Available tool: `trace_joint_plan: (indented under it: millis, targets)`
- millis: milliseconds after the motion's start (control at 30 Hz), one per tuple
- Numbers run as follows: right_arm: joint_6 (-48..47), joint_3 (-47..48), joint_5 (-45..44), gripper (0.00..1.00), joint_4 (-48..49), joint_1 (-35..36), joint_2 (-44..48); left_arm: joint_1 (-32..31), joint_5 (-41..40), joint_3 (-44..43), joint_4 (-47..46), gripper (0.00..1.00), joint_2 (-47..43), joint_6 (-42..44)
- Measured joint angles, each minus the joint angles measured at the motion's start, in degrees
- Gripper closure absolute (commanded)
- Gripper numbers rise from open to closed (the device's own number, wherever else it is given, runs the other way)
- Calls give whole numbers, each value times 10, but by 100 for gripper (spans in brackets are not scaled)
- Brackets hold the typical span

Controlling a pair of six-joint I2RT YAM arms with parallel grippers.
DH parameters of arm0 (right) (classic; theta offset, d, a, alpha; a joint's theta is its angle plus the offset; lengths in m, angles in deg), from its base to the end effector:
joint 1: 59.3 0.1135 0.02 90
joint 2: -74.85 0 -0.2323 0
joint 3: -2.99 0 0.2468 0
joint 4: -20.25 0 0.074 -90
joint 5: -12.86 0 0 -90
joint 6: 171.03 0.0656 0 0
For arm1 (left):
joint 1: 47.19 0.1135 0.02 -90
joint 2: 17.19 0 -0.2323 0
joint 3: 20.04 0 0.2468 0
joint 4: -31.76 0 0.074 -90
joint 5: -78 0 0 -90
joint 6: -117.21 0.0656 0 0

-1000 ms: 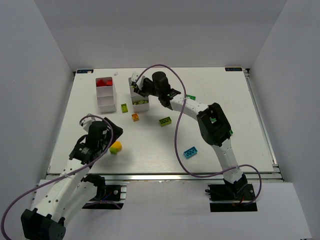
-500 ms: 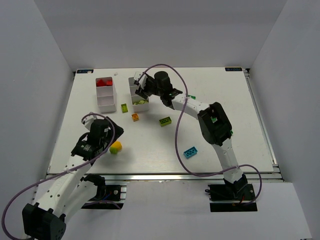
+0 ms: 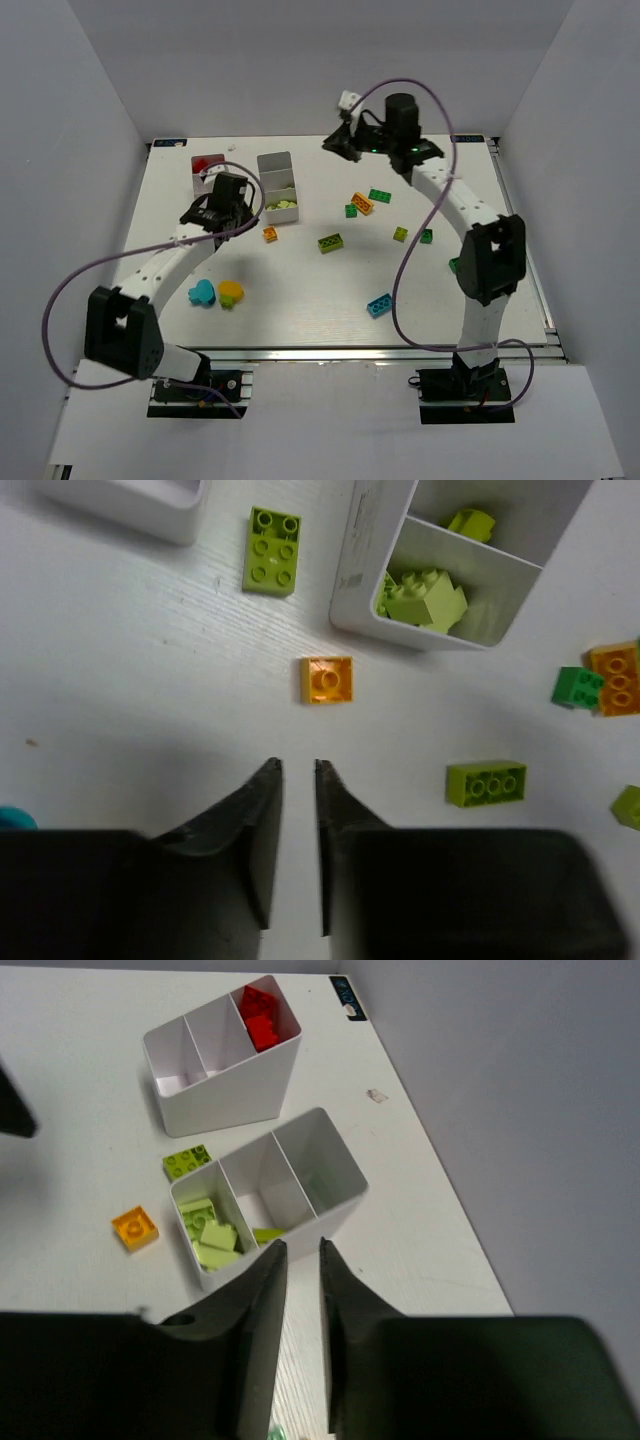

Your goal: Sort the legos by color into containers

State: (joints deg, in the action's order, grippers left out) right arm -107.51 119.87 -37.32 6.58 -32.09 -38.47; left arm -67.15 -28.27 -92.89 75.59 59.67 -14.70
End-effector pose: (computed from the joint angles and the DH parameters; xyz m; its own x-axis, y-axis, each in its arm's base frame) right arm 0.4083 0.2572 0.3203 0.2669 -0.2479 -0.9313 -0.8858 0.3176 -0.3383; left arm 0.2933 -0.0870 0.2209 -0.6193 -0.4573 -0.6382 -0.3531 0.8883 -0.2938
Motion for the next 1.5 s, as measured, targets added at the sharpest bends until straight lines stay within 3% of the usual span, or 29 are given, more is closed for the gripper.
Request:
trace_joint_plan:
  millis: [100,233,400,600,1500]
  targets:
    - [13,-25,50,75,-27,-54,47,0,-13,-58,-8,48,82,41]
    - [19,-120,86,65,-43,-100,110,0,-32,-111,-9,44,171,89]
    - [20,-186,106,63,-66,-123,131,0,-54,-154,-2,45,240,142]
    - [27,-202,118,63,-73,-158,135,0,-73,-185,1,49,272,173]
    - [67,-221,144,60,-64,-194,144,34,-52,-185,-36,46,352,196]
